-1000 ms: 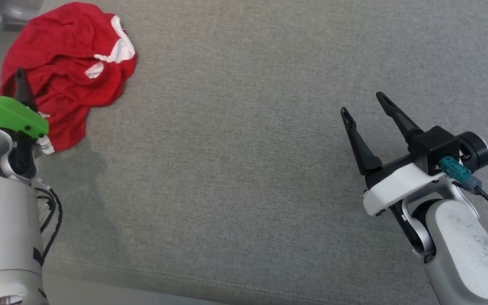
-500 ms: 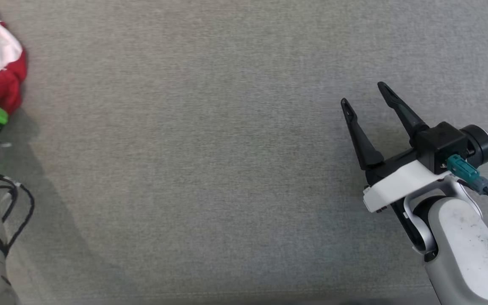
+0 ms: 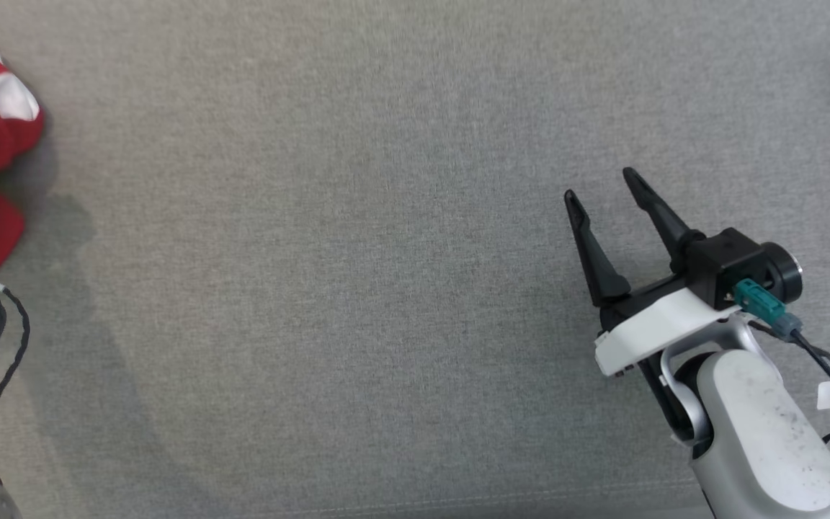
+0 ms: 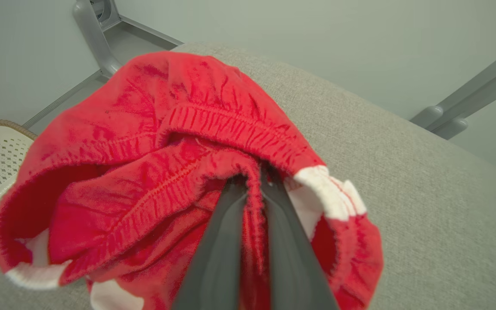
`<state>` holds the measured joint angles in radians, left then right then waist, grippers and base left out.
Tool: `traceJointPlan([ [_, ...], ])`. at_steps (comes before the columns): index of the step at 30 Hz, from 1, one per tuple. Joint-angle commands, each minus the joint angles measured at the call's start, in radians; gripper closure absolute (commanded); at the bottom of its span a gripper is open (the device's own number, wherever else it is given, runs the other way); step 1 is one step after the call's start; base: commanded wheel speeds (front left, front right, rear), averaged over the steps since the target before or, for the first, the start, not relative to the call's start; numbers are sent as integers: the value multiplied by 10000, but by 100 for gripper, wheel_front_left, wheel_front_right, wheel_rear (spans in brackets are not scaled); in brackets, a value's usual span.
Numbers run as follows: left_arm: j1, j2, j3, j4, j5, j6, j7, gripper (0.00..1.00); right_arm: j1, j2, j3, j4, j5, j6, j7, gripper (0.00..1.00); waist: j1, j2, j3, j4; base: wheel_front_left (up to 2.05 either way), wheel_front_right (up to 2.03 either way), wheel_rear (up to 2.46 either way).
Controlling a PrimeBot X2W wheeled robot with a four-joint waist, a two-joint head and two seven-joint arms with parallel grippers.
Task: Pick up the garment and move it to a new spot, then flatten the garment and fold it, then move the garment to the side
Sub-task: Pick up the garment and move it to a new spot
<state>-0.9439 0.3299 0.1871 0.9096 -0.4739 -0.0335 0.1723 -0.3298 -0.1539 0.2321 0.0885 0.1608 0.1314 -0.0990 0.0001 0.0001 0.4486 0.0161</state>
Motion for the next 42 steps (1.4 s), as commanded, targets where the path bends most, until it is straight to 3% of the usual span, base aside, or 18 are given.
traceJointPlan([
  [1, -110, 98, -129, -232, 175, -117, 32, 100, 162, 66, 19, 147, 89, -13, -127, 0, -1, -1, -1127, 102, 0, 0, 0],
  [5, -270, 72, -545, -1073, 293, -392, 118, 100, 360, 277, 32, 595, 223, -13, -381, 0, -1, -1, -2001, -91, 0, 0, 0],
  [12, -331, -868, -1380, -2803, 100, -724, 537, 100, 875, 474, -291, 1035, 293, -13, -622, 0, -1, -1, -3028, -745, 0, 0, 0],
  [22, 636, -2465, -2913, -4956, -577, -926, 727, 100, 1224, 766, -611, 971, 267, -13, -669, 0, -1, -1, -3078, -2399, 0, 0, 0],
  [25, 1019, -2638, -3546, -5268, -857, -961, 729, 100, 1232, 828, -641, 932, 249, -13, -683, 0, -1, -1, -2868, -2828, 0, 0, 0],
  [33, 2081, -2753, -4839, -5101, -1704, -945, 220, 100, 1258, 921, -708, 886, 232, -13, -808, 0, -1, -1, -2318, -3505, 0, 0, 0],
  [42, 3605, -2537, -4914, -3226, -1713, -484, -652, 100, 1109, 976, -637, 1072, 280, -13, -907, 0, -1, -1, -2120, -3526, 0, 0, 0],
])
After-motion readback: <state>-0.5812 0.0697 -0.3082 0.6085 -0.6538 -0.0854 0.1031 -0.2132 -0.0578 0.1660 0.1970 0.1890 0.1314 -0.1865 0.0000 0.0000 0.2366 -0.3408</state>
